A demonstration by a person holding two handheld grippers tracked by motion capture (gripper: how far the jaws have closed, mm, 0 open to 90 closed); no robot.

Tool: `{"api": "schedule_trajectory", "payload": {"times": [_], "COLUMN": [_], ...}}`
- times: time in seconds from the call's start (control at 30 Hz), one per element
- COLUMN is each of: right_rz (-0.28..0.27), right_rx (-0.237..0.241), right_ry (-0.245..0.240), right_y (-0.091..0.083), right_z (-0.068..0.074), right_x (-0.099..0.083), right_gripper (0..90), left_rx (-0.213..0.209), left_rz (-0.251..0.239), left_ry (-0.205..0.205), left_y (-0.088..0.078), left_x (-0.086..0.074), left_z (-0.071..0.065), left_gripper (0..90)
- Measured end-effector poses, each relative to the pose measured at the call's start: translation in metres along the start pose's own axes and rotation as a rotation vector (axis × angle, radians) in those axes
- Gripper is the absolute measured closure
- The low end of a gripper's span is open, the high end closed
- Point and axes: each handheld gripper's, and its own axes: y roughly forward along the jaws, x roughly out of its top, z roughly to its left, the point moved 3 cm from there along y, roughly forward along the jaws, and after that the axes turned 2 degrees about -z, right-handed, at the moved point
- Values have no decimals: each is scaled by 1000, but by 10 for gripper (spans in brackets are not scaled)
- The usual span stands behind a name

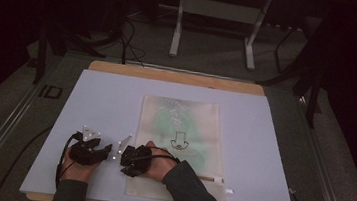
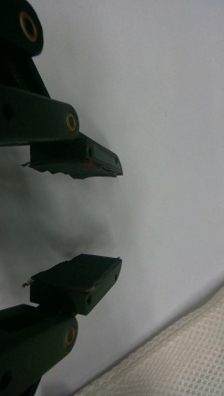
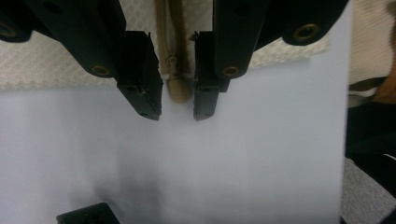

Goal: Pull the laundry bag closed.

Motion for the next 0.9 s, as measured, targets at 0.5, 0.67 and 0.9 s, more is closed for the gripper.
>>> {"api": "schedule_trajectory", "payload": {"times": [0.5, 0.67, 0.9], "right_rz": [-9, -52, -83], "right_rx": [-6, -5, -7], "right_ry": [-33, -32, -16], "right_y": [-1, -15, -26], "right_z": [-1, -1, -1], "right_x": [6, 3, -13], "right_gripper": [806, 807, 808], "left_rx": [-3, -3, -15], "left_rz": [-1, -5, -12], "left_ry": [3, 6, 14], "left_y": [0, -1, -2], "left_x": [0, 0, 1], "left_z": [-1, -2, -6], "left_gripper": [487, 489, 503]}}
